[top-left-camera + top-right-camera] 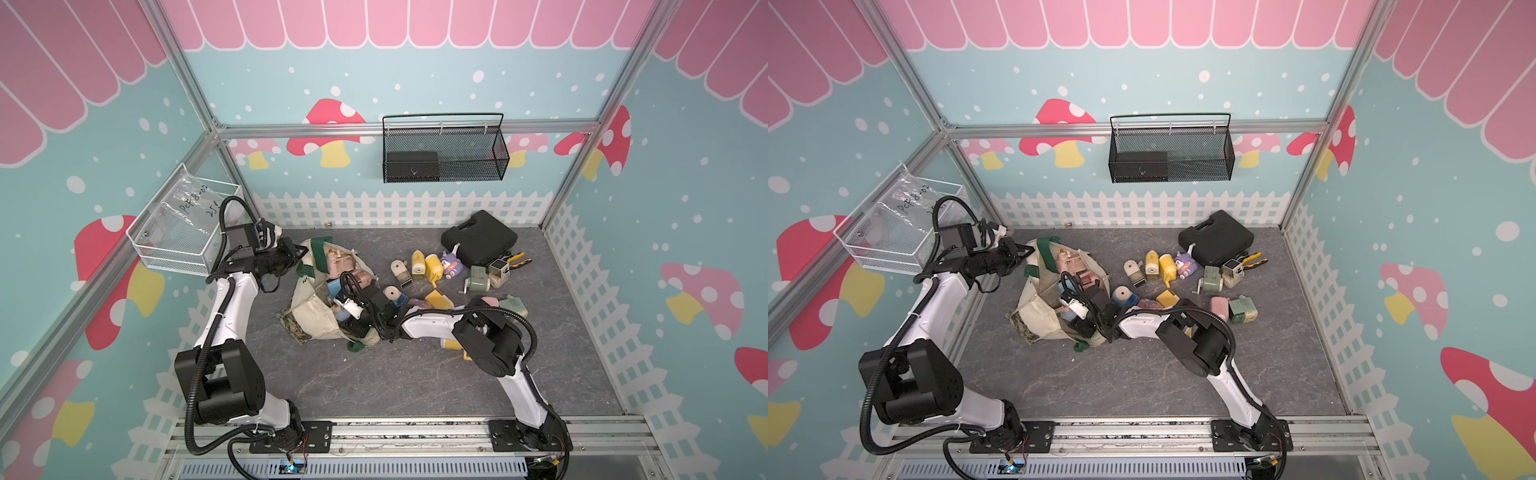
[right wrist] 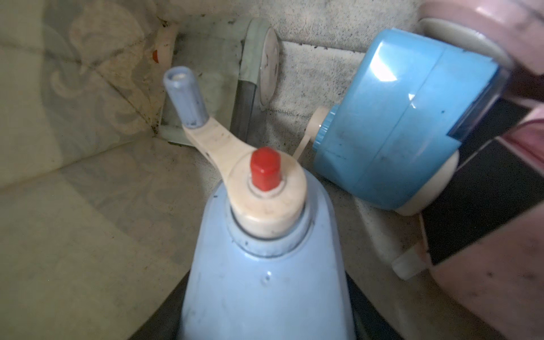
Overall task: Take out the pencil sharpeners from the tote bags
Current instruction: Pick up the pencil sharpener from the canvas bag, then place the pencil sharpener at the center of the board.
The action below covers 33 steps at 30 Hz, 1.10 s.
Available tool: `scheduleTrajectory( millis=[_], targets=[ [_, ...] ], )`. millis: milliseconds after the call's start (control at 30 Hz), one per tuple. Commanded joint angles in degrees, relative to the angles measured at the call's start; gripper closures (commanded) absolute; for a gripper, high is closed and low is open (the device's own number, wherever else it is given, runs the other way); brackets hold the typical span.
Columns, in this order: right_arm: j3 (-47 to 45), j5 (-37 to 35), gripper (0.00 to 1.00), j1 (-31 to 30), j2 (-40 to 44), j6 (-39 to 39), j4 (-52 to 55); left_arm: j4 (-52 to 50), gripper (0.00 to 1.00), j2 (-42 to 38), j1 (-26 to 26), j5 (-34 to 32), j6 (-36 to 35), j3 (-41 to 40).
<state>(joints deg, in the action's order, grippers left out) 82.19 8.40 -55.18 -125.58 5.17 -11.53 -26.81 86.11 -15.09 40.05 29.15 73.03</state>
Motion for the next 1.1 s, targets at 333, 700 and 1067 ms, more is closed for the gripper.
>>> scheduleTrajectory(
  millis=[333,700,1067],
  targets=[
    [-5.3,1.9,0.53,0.0,11.1,-2.4,-3.0,-1.6,1.00,-1.2,0.0,-0.9,-0.5,-1.0],
    [-12.1,-0.7,0.54,0.1,23.4,-3.8,-5.0,-1.6,1.00,-1.3,0.0,-0.9,-0.5,-1.0],
    [-23.9,-5.4,0.54,0.1,38.8,-4.2,-5.3,-1.6,1.00,-1.5,-0.1,-1.1,-0.6,-1.1]
  ],
)
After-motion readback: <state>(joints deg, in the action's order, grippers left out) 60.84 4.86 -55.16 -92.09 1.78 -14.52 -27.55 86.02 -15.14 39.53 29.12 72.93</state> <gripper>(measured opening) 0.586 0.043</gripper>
